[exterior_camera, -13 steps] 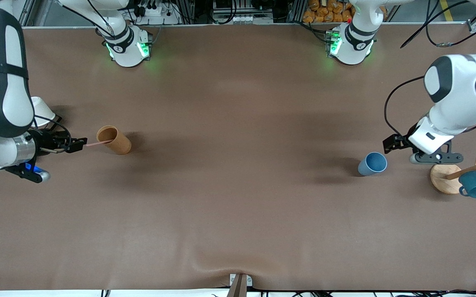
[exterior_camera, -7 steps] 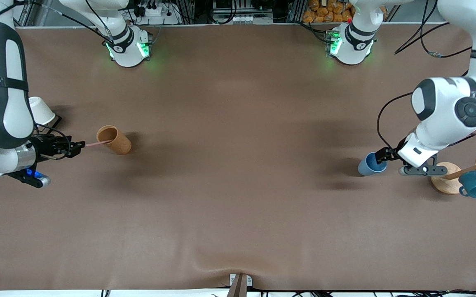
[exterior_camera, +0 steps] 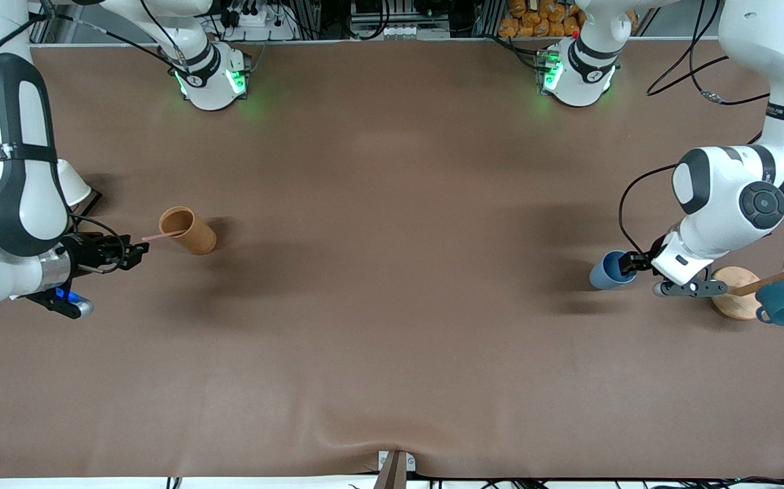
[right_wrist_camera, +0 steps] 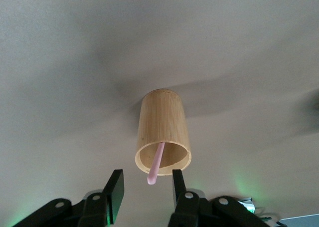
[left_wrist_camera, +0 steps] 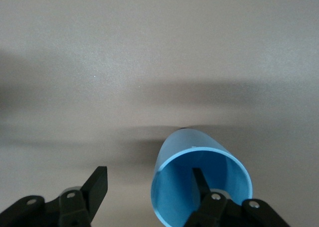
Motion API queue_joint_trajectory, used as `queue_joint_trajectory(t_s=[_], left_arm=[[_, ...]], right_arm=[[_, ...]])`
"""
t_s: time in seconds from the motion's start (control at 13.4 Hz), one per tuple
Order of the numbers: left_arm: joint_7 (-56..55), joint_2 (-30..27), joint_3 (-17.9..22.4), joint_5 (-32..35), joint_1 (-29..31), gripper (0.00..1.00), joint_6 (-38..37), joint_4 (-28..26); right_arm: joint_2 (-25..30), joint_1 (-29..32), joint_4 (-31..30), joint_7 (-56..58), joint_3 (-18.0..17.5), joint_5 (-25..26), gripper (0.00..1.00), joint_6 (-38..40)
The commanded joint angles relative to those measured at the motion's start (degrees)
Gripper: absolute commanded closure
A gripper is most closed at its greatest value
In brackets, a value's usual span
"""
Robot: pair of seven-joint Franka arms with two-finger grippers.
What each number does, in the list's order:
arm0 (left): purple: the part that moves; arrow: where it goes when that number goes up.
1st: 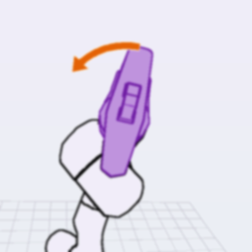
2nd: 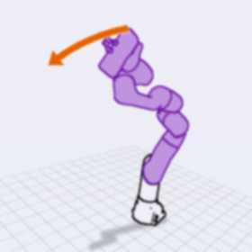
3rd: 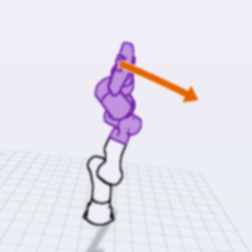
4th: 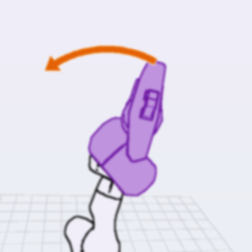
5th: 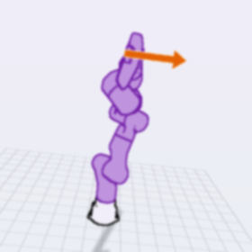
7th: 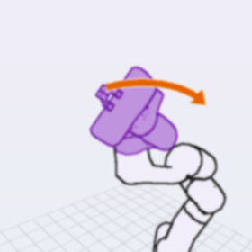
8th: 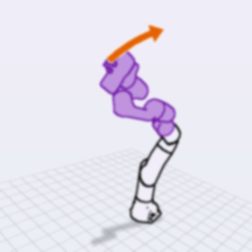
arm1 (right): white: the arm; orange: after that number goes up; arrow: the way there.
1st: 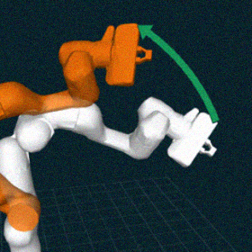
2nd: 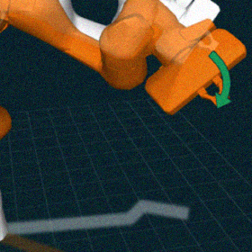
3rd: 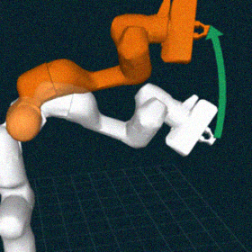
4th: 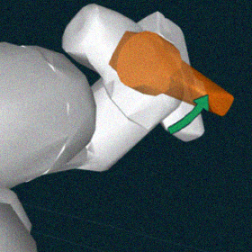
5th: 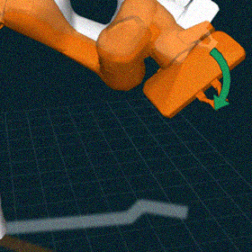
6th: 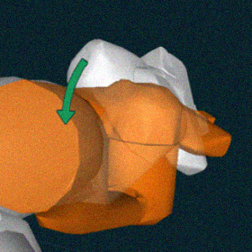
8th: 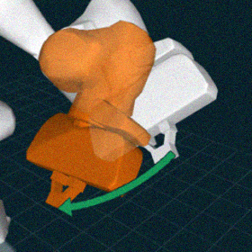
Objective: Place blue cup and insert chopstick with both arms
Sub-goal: 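Lift the chopstick from the wooden cup while the left gripper carries the cup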
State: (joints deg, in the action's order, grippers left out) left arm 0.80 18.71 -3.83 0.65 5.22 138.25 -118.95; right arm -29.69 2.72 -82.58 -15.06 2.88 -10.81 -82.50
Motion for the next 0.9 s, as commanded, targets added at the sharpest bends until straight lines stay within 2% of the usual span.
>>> queue_joint_trajectory(t_s=[0.0,0.3,0.6,0.82], left_arm=[[0.2,1.1,-0.4,0.1,0.3,0.57,0.5,0.3],[0.2,1.5,-0.6,0.1,0.3,1.0,0.5,0.2],[0.3,0.1,-1.5,0.1,0.1,1.0,0.0,0.2],[0.1,-2.8,-5.2,0.1,0.1,1.0,-2.4,0.5]], right_arm=[[-1.3,0.2,1.4,0.4,-0.2,-1.1,0.6,0.1],[-1.3,0.1,0.4,0.5,-0.2,-1.1,0.63,0.7],[-1.3,0.0,-0.4,0.5,-0.2,-1.1,0.7,0.8],[-1.2,0.0,-0.6,0.5,-0.2,-1.1,0.79,0.8]])
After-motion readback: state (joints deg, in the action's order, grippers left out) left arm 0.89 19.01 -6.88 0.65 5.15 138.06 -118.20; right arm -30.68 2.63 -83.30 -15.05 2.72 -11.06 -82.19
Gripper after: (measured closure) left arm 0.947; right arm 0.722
